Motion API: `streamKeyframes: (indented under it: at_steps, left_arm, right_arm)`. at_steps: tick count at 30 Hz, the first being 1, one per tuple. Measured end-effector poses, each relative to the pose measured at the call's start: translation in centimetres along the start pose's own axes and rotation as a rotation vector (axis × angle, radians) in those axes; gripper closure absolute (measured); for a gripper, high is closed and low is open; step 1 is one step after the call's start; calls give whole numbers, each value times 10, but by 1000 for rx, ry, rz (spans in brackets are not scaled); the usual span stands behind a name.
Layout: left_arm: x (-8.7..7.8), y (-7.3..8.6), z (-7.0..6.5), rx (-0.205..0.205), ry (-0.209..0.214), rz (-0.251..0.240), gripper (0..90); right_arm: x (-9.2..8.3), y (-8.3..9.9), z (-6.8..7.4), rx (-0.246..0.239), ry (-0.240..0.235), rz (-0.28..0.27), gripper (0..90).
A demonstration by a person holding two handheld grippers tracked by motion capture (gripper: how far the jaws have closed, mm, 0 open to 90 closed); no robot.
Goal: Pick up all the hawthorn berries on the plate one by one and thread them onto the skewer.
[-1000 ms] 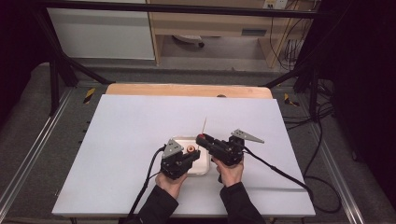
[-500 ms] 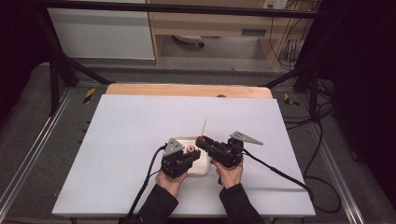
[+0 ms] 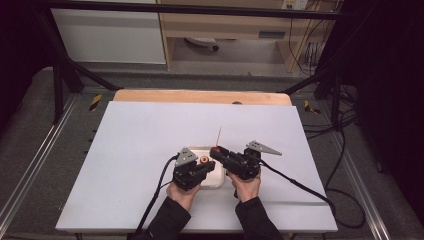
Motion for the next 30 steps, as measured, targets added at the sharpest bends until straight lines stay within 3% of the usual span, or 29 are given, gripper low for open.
streamKeyframes:
  at_steps: [3,5,7,9,13,17,22,30]
  left_arm:
    - [-3,-2,1,10,13,-15,888]
    - [-7,-6,1,37,-4,-10,887]
    - [-14,-9,5,56,-25,-1,887]
    - [-21,-10,11,68,-41,8,887]
    - [-38,-9,22,99,-78,34,887]
    - [-56,-5,34,131,-114,73,887]
    - [-73,2,43,144,-125,95,886]
    - [-94,20,55,153,-144,138,885]
  right_arm:
    - [0,-2,-1,1,-12,2,601]
    - [-1,-6,-2,-4,-36,3,574]
    - [-5,-11,-2,-43,-30,-6,498]
    - [-9,-15,-2,-78,-18,-9,483]
    - [-14,-23,-7,-123,2,21,339]
    - [-12,-25,-12,-154,31,77,231]
    - [-7,-24,-19,-192,71,172,125]
    - [9,-25,-21,-289,143,306,85]
Point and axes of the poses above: each handheld gripper's, and its own axes: x roughly forward along the jaws, y roughly out of its underside, z roughly to its left, the point moved 1 cm from there along x, roughly forward along the jaws
